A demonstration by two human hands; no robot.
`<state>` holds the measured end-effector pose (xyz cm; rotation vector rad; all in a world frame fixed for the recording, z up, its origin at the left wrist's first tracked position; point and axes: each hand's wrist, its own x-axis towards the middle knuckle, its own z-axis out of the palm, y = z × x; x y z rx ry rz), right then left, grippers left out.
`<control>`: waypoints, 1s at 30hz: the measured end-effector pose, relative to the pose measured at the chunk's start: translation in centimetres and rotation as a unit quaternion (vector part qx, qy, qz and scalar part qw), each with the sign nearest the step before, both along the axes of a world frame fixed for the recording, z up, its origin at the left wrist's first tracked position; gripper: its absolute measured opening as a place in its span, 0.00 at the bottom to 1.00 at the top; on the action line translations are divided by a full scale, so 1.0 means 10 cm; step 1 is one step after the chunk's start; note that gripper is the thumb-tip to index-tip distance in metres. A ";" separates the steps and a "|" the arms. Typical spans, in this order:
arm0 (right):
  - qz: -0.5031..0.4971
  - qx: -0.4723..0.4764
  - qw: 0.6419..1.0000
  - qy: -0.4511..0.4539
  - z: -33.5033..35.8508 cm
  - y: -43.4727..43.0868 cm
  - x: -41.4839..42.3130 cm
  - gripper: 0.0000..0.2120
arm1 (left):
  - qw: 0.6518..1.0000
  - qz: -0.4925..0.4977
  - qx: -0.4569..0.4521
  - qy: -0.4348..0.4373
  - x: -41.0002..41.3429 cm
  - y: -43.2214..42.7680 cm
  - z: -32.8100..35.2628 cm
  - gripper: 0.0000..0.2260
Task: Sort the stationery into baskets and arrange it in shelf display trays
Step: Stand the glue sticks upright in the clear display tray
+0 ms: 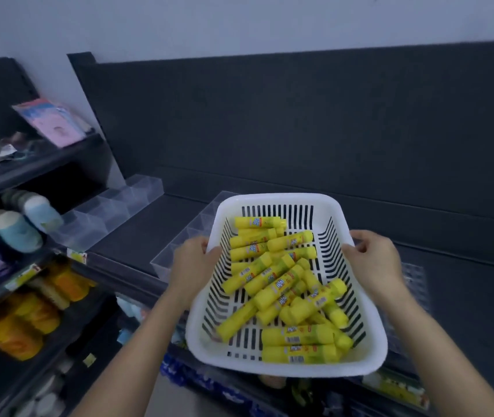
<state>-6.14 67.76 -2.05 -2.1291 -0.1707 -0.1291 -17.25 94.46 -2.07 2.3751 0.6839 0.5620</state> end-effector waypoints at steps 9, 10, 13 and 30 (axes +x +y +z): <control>-0.055 -0.061 0.997 0.004 -0.21 0.09 0.23 0.08 | 0.987 -0.084 0.075 0.113 0.63 0.25 -0.08 0.12; -0.061 -0.069 0.996 0.006 -0.23 0.10 0.24 0.08 | 0.984 -0.097 0.077 0.128 0.69 0.28 -0.08 0.12; -0.086 -0.085 0.993 0.006 -0.27 0.10 0.25 0.07 | 0.971 -0.145 0.081 0.172 0.87 0.33 -0.09 0.15; -0.179 -0.227 0.956 0.047 -0.37 0.26 0.34 0.09 | 0.914 -0.336 0.035 0.223 1.54 0.55 -0.17 0.10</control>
